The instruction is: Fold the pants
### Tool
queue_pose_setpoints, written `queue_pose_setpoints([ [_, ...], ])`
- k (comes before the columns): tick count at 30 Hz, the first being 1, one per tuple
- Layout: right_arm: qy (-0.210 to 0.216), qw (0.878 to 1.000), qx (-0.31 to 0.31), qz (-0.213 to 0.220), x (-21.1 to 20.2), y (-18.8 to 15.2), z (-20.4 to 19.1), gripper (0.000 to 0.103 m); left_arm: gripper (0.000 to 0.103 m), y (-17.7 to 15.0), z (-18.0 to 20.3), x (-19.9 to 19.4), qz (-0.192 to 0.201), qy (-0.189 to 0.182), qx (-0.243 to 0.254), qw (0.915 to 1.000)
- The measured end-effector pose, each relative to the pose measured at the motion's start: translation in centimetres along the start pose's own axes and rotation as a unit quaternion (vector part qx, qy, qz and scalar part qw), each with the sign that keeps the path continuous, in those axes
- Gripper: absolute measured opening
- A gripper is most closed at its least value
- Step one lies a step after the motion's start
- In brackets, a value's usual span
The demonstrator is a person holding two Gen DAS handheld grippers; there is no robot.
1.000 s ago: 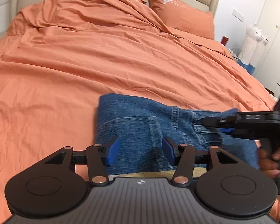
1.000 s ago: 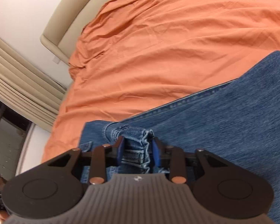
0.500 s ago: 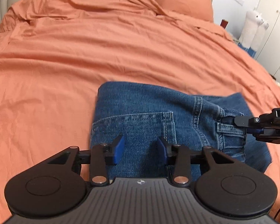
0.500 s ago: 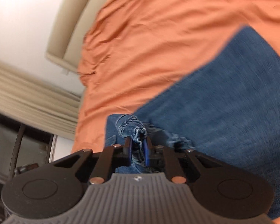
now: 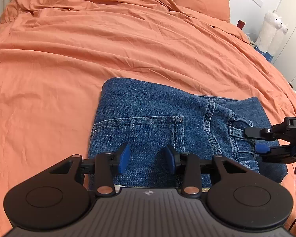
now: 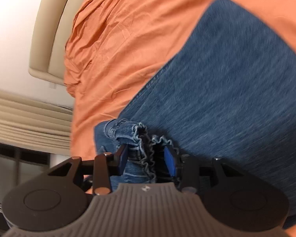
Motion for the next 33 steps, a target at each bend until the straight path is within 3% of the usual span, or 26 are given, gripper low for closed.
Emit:
queue_pose_setpoints([
  [4, 0.026, 0.999, 0.012, -0.014, 1.4, -0.5, 0.0, 0.022, 0.045, 0.0, -0.1, 0.0, 0.004, -0.002, 0.000, 1.0000],
  [8, 0.020, 0.999, -0.041, 0.007, 0.7, -0.7, -1.5, 0.015, 0.043, 0.8, -0.2, -1.5, 0.024, -0.021, -0.019, 0.9993],
  [12, -0.003, 0.991, -0.134, 0.020, -0.2, -0.8, -6.2, 0.014, 0.043, 2.2, -0.8, -3.8, 0.044, -0.007, -0.012, 0.9989],
  [16, -0.018, 0.978, -0.206, 0.013, -1.2, -0.5, -12.6, 0.014, 0.043, 3.0, -2.0, -6.8, 0.072, -0.006, -0.038, 0.9966],
  [20, -0.008, 0.969, -0.247, 0.008, -2.6, -0.1, -18.6, 0.013, 0.039, 3.7, -2.8, -7.9, 0.079, 0.017, -0.045, 0.9958],
  [24, -0.034, 0.956, -0.290, 0.032, -5.1, 1.3, -22.0, 0.013, 0.038, 4.4, -2.7, -8.4, 0.088, 0.003, -0.068, 0.9938],
  [28, -0.075, 0.951, -0.295, 0.056, -7.3, 3.9, -21.7, 0.013, 0.038, 4.2, -1.9, -7.5, 0.083, 0.003, -0.054, 0.9951],
  [33, -0.116, 0.957, -0.259, 0.065, -9.6, 7.1, -15.3, 0.013, 0.038, 3.0, 0.2, -5.0, 0.064, -0.007, -0.020, 0.9977],
])
Point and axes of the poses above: each gripper's, at about its wrist camera, not at the fingertips, and x roughly the way its jaws point, z to its right, y to its top, the point moved 7 cm from there along x, roughly the way its jaws point, and after that the axes turned 10 degrees about z, right-handed, at the moved point
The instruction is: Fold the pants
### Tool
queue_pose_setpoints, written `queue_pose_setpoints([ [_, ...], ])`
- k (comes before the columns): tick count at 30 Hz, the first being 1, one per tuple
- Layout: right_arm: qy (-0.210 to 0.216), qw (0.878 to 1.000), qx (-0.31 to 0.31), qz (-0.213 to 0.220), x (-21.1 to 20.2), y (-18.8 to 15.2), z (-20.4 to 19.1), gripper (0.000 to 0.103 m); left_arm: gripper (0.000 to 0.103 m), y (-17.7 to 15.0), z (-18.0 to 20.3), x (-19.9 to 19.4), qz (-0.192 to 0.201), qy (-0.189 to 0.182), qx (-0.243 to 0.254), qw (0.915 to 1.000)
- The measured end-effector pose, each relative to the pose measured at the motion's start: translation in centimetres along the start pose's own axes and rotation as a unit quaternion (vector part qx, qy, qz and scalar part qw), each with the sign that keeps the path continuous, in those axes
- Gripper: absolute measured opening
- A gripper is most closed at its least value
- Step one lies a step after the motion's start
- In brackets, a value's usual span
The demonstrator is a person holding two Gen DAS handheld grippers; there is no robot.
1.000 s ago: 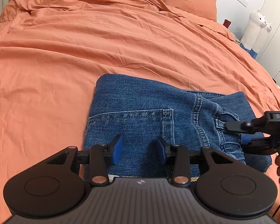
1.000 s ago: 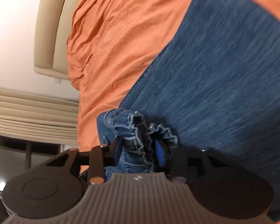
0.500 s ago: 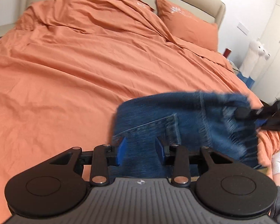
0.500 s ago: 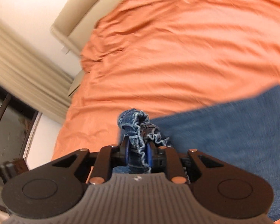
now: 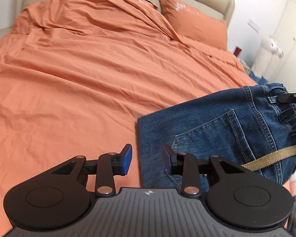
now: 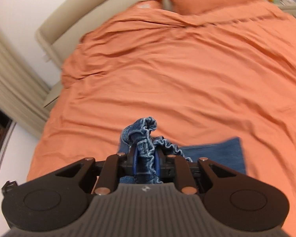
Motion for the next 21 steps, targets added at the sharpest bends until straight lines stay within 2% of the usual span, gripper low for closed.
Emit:
queue_pose_setpoints([
  [5, -0.033, 0.998, 0.042, -0.019, 2.8, -2.1, 8.3, 0.013, 0.038, -1.8, 2.0, 3.3, -0.023, -0.011, 0.039, 0.9989],
  [9, -0.044, 0.996, 0.068, -0.028, 5.6, -4.2, 13.3, 0.013, 0.038, -3.0, 2.9, 6.2, -0.039, -0.021, 0.053, 0.9976],
  [13, -0.049, 0.996, 0.064, -0.031, 7.9, -5.5, 16.1, 0.012, 0.038, -4.1, 3.0, 8.3, -0.052, -0.019, 0.071, 0.9959],
  [18, -0.055, 0.995, 0.078, -0.029, 9.5, -6.7, 17.6, 0.015, 0.038, -4.5, 2.8, 8.7, -0.057, -0.018, 0.079, 0.9951],
  [21, -0.064, 0.995, 0.073, -0.018, 8.6, -6.7, 17.0, 0.022, 0.038, -4.3, 2.6, 7.6, -0.061, 0.009, 0.100, 0.9931],
])
Point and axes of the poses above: each gripper's, at about its wrist camera, not at the fingertips, and x roughly the way its jaws point, z to its right, y to its top, the point moved 7 cm from there along x, roughly the way its jaws point, and after that the axes turned 10 degrees about z, right-handed, at the moved point
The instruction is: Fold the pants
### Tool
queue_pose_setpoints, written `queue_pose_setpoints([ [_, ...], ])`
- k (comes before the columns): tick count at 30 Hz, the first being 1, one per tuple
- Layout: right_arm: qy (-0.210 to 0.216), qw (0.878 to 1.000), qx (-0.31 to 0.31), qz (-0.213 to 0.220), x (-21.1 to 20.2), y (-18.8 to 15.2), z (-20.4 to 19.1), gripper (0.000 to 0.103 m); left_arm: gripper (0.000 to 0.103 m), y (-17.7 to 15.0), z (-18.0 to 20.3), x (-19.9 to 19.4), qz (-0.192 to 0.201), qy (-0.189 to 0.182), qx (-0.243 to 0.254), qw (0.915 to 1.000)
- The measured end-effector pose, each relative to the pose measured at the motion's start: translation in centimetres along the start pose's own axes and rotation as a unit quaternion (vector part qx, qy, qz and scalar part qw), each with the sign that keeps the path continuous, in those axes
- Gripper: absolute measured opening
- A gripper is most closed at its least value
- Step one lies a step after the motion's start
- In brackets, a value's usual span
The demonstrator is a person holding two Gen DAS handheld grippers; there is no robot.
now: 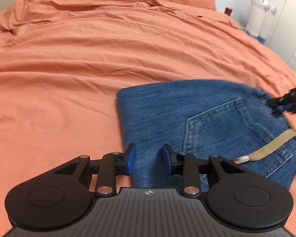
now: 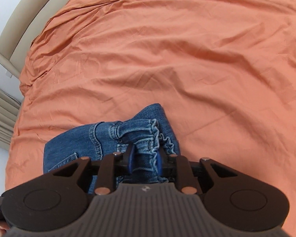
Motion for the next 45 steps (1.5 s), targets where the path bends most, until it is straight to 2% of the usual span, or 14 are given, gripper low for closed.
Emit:
queue_pose_setpoints([
  [4, -0.047, 0.994, -0.090, 0.051, -3.7, -0.6, -1.9, 0.025, 0.038, -0.4, -0.1, -3.3, 0.007, -0.003, 0.012, 0.9999],
  [8, -0.022, 0.992, -0.097, 0.084, -8.1, -2.9, -2.7, 0.020, 0.038, -1.4, 0.2, -7.8, 0.025, -0.013, 0.004, 0.9996],
  [14, -0.040, 0.974, -0.154, 0.163, -11.5, -6.6, -2.8, 0.020, 0.046, -4.1, 2.4, -13.2, 0.039, -0.014, 0.036, 0.9985],
  [18, -0.025, 0.979, -0.138, 0.146, -10.2, -8.2, -1.8, 0.020, 0.054, -7.1, 4.2, -14.9, 0.032, -0.008, 0.073, 0.9968],
  [23, -0.038, 0.983, -0.119, 0.131, -8.9, -9.0, -1.0, 0.020, 0.057, -10.5, 5.0, -13.1, 0.020, 0.029, 0.068, 0.9970],
  [26, -0.037, 0.982, -0.130, 0.132, -8.9, -9.2, -1.1, 0.020, 0.044, -11.1, 4.8, -11.8, 0.034, 0.058, 0.070, 0.9953],
  [28, -0.036, 0.981, -0.135, 0.133, -8.9, -9.4, -1.1, 0.020, 0.023, -10.8, 5.4, -11.5, 0.037, 0.051, 0.077, 0.9951],
  [30, -0.036, 0.981, -0.135, 0.132, -8.8, -9.4, -1.0, 0.020, 0.019, -10.3, 6.0, -12.3, 0.054, 0.066, 0.108, 0.9905],
  [31, -0.035, 0.981, -0.135, 0.132, -8.8, -9.4, -1.0, 0.020, 0.016, -9.9, 6.5, -13.4, 0.071, 0.074, 0.135, 0.9855],
  [33, -0.036, 0.982, -0.134, 0.129, -8.8, -9.3, -0.9, 0.020, 0.008, -9.2, 8.0, -15.2, 0.099, 0.095, 0.215, 0.9669],
  [34, -0.037, 0.982, -0.134, 0.126, -8.9, -9.4, -0.9, 0.020, 0.005, -9.2, 8.6, -15.7, 0.101, 0.102, 0.246, 0.9584],
  [36, -0.043, 0.983, -0.135, 0.120, -9.0, -9.6, -0.8, 0.019, 0.004, -9.8, 8.6, -15.1, 0.077, 0.106, 0.273, 0.9529],
  [41, -0.047, 0.983, -0.146, 0.104, -8.4, -10.3, -0.6, 0.018, 0.004, -13.2, 7.1, -11.9, 0.007, 0.082, 0.248, 0.9652],
  [45, -0.050, 0.982, -0.159, 0.092, -7.6, -10.8, -0.2, 0.017, 0.004, -14.6, 6.6, -11.1, -0.009, 0.075, 0.206, 0.9757],
])
Point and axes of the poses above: each gripper's, at about its wrist camera, not at the fingertips, and x roughly the way its jaws point, z to its right, y to its top, the point moved 7 cm from there along x, roughly the way its jaws point, and after that the axes turned 10 degrees about z, right-handed, at the moved point
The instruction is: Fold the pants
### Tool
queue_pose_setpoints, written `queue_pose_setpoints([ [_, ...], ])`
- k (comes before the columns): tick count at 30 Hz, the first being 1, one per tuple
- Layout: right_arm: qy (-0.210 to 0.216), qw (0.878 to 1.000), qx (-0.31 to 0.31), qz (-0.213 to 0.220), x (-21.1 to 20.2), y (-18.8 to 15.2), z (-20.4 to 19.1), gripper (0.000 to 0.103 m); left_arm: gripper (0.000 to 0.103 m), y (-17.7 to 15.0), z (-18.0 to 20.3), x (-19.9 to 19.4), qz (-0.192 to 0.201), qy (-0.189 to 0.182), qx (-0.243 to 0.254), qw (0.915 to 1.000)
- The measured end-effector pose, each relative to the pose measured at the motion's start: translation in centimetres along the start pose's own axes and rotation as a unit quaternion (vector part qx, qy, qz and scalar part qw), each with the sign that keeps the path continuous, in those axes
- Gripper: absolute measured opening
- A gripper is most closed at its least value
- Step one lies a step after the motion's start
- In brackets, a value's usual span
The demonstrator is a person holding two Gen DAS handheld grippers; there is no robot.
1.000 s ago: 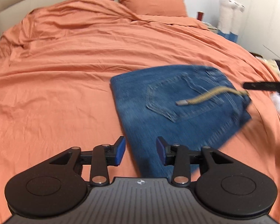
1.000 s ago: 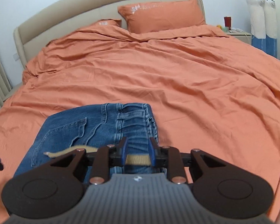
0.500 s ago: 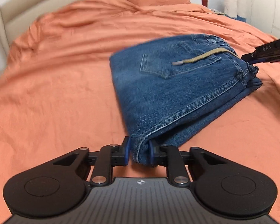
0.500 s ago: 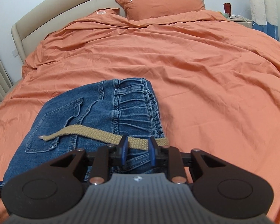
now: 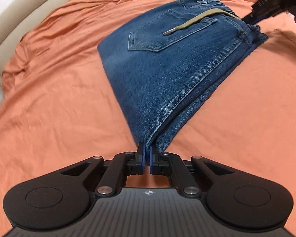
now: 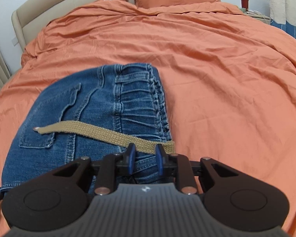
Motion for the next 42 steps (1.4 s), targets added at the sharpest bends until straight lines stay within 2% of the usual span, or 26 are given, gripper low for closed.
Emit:
queue_pose_setpoints([
  [8, 0.001, 1.000, -0.009, 0.001, 0.6, -0.2, 0.1, 0.017, 0.004, -0.1, -0.1, -0.1, -0.008, -0.002, -0.010, 0.9999],
  [11, 0.000, 1.000, -0.010, 0.010, 0.5, -0.5, 0.0, 0.017, 0.004, -0.1, 0.3, -0.1, -0.009, 0.004, -0.001, 1.0000],
  [19, -0.002, 0.999, -0.013, 0.031, -0.3, -0.9, 0.0, 0.018, 0.004, 0.0, 0.0, -0.3, -0.027, 0.000, -0.017, 0.9995],
  [28, -0.004, 0.999, -0.024, 0.033, -2.1, -1.0, 0.2, 0.024, 0.006, -0.5, -0.4, -2.1, -0.049, -0.010, -0.025, 0.9984],
  [29, -0.003, 0.999, -0.026, 0.031, -2.4, -0.9, 0.2, 0.031, 0.008, -0.5, -0.6, -2.5, -0.051, -0.010, -0.028, 0.9983],
  [30, -0.007, 0.999, -0.031, 0.030, -2.8, -0.9, 0.3, 0.046, 0.011, -0.3, -0.9, -2.8, -0.052, -0.010, -0.031, 0.9981],
  [31, -0.018, 0.999, -0.039, 0.029, -3.2, -0.9, 0.4, 0.050, 0.013, -0.1, -1.2, -3.1, -0.053, -0.010, -0.032, 0.9980],
  [35, -0.012, 0.998, -0.040, 0.047, -4.8, -0.4, 0.6, 0.050, 0.014, 1.2, -2.2, -4.1, -0.045, -0.005, -0.031, 0.9985],
  [38, 0.004, 0.997, -0.022, 0.079, -5.9, 0.4, 0.7, 0.050, 0.014, 2.7, -3.1, -4.5, -0.029, -0.007, -0.037, 0.9989],
  [42, 0.016, 0.992, -0.015, 0.122, -7.1, 1.9, 0.0, 0.057, 0.022, 4.9, -4.8, -4.4, 0.000, -0.010, -0.067, 0.9977],
])
Point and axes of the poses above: each gripper's, at about its wrist camera, not at the fingertips, and x roughly the way its jaws point, z to its right, y to its top, the point moved 7 cm from there along x, roughly the way its jaws point, and after that the axes turned 10 degrees about z, right-handed, at the moved point
